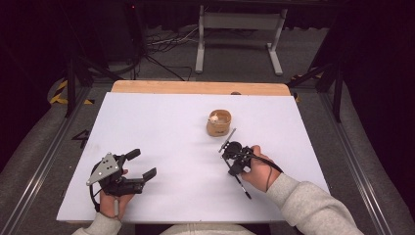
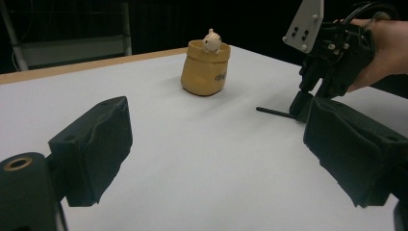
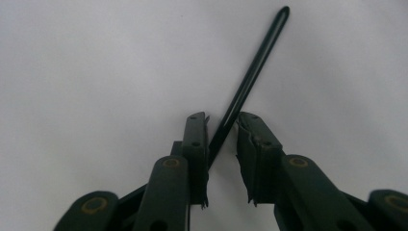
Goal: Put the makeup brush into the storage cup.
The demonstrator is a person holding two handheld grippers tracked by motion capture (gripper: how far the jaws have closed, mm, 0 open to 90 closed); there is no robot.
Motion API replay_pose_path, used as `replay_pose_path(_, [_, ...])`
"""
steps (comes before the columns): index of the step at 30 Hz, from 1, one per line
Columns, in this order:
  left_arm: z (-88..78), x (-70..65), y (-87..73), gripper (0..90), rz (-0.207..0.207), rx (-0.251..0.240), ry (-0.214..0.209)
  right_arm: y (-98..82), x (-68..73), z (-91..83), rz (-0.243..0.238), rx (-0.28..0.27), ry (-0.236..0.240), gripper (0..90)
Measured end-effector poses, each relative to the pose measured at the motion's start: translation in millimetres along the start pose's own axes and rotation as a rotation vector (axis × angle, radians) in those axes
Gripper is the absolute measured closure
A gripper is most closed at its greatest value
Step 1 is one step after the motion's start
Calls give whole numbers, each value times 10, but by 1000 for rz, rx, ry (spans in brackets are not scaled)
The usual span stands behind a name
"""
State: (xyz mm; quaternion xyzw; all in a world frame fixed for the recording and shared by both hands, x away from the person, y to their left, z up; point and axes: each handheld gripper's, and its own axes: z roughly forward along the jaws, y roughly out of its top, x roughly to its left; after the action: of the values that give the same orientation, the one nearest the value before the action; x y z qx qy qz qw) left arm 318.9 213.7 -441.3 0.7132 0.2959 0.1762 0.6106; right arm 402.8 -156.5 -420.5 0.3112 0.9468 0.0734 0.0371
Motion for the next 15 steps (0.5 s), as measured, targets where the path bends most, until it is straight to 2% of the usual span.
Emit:
replay_pose_path(8, [1, 2, 2, 105, 7, -3, 2, -10, -13, -3, -1, -2, 2, 849])
replay_pose_path(15, [0, 2, 2, 105, 6, -3, 2, -8, -11, -3, -3, -2, 2, 856])
